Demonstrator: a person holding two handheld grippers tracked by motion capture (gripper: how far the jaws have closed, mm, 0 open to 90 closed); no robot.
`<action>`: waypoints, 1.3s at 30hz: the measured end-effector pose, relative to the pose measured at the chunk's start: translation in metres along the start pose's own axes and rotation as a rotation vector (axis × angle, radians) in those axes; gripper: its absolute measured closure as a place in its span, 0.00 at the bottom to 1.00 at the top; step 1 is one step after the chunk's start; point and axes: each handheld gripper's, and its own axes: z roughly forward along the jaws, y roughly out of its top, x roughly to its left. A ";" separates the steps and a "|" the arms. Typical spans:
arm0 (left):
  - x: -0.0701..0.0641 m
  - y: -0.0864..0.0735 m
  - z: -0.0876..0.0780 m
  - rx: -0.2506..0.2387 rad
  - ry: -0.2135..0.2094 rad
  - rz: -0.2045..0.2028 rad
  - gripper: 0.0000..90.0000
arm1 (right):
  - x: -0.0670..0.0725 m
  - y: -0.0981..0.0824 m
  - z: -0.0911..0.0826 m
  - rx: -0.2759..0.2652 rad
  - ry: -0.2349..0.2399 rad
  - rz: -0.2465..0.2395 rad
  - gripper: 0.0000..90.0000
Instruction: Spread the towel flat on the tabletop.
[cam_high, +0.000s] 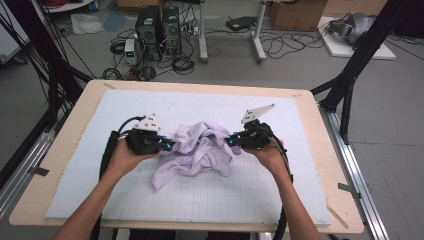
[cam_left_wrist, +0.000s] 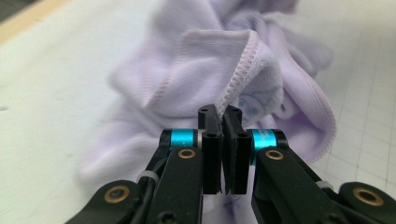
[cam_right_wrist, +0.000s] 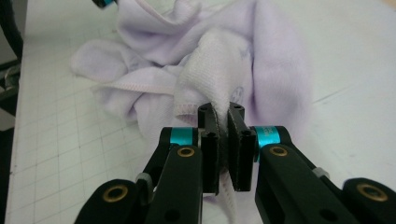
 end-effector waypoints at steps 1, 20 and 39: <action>0.005 0.001 -0.007 -0.005 0.015 0.000 0.96 | -0.003 0.001 -0.005 -0.009 -0.010 0.000 0.95; 0.101 0.007 -0.025 0.014 0.175 -0.130 0.87 | -0.066 0.009 -0.036 -0.092 -0.348 0.225 0.70; 0.042 -0.021 -0.004 0.140 -0.140 0.008 0.38 | -0.021 0.004 0.014 0.073 0.127 -0.021 0.45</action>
